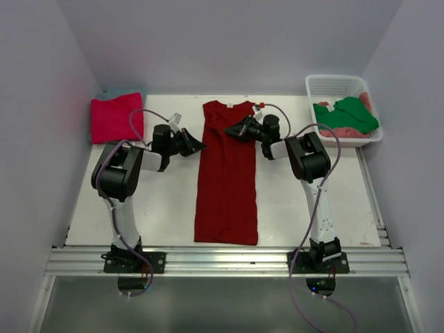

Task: Fold and stack the t-shirts
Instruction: Grab the bottom of the folded rectangular tshirt with both arms

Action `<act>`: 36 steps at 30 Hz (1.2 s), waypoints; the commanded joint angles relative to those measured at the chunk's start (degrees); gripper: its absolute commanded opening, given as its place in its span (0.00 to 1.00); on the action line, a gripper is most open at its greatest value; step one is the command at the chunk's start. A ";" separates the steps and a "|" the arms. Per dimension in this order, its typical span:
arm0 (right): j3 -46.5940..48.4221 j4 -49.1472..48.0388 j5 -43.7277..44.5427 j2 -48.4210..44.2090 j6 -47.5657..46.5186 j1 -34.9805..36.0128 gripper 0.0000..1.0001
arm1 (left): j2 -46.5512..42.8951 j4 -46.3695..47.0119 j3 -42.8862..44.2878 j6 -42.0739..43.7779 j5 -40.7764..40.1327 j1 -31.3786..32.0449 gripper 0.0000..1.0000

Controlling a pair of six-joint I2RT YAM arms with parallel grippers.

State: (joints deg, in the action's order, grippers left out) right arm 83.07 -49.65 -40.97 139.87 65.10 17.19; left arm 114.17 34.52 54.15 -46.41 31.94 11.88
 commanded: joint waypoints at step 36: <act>0.51 -30.94 -7.98 10.06 24.19 -2.78 0.00 | 23.47 31.24 17.74 -37.71 0.67 1.92 0.45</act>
State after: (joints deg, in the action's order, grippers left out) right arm 82.28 -74.61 -47.59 148.88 88.09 14.68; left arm 140.90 70.46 70.15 -87.20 34.46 12.64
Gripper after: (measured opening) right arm 0.009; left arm 0.458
